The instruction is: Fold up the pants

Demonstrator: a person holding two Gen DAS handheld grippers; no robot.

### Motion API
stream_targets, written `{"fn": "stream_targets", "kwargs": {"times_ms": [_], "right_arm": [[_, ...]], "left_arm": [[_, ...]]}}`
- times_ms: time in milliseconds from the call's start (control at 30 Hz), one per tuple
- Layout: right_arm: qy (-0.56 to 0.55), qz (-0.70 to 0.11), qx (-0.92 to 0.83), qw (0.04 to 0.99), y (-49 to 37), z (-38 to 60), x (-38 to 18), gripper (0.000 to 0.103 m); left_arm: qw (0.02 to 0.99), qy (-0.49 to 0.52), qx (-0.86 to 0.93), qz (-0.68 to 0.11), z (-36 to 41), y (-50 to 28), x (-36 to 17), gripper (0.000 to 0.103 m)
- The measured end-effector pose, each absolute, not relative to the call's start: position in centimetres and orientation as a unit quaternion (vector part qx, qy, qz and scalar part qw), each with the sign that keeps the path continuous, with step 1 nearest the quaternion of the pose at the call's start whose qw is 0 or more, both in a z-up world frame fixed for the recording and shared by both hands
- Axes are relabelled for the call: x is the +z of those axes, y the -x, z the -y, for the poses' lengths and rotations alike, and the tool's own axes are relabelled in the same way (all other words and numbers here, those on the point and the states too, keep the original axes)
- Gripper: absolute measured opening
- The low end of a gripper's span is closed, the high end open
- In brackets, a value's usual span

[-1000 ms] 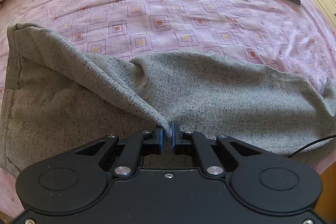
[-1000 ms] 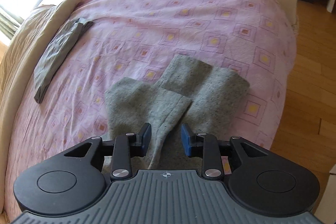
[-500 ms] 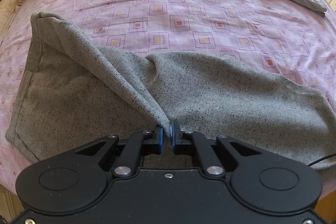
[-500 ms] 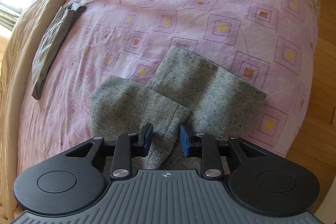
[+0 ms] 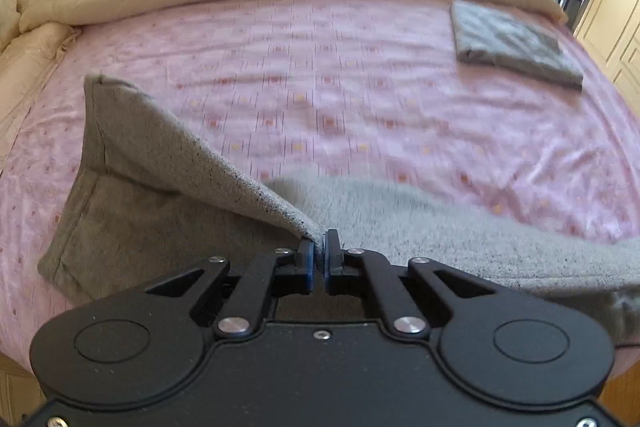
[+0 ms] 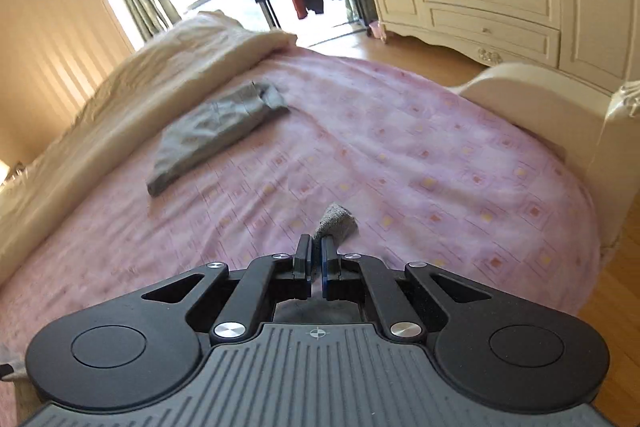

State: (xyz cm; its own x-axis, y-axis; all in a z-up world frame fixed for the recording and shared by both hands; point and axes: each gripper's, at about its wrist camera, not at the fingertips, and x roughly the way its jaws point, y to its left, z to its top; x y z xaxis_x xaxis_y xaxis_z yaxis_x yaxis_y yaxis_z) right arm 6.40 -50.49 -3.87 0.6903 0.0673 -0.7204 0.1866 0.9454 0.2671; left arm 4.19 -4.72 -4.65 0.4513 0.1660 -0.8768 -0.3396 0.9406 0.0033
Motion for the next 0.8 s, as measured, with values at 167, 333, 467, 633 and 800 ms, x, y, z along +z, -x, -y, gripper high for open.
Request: {"fn": "stream_targets", "kwargs": {"times_ms": [167, 333, 467, 633, 800], "right_arm": [[-0.114, -0.506, -0.058, 0.853, -6.8, 50.3, -12.1, 0.004], [-0.104, -0.498, -0.043, 0.86, -6.4, 49.4, -11.7, 0.004], [-0.085, -0.477, -0.024, 0.875, -5.9, 49.6, -9.9, 0.004], [-0.084, -0.506, -0.045, 0.857, -6.1, 50.7, -12.0, 0.004], [-0.085, -0.506, -0.046, 0.857, -5.6, 50.9, -12.1, 0.004]], "left_arm": [[0.788, 0.036, 0.162, -0.593, 6.9, -2.9, -13.5, 0.006], [0.778, 0.027, 0.166, -0.605, 7.6, -3.5, -15.2, 0.006], [0.783, 0.028, 0.168, -0.599, 7.5, -4.2, -14.9, 0.006], [0.771, 0.018, 0.166, -0.614, 8.0, -4.2, -15.9, 0.008], [0.776, 0.027, 0.172, -0.606, 8.1, -3.9, -15.2, 0.008]]}}
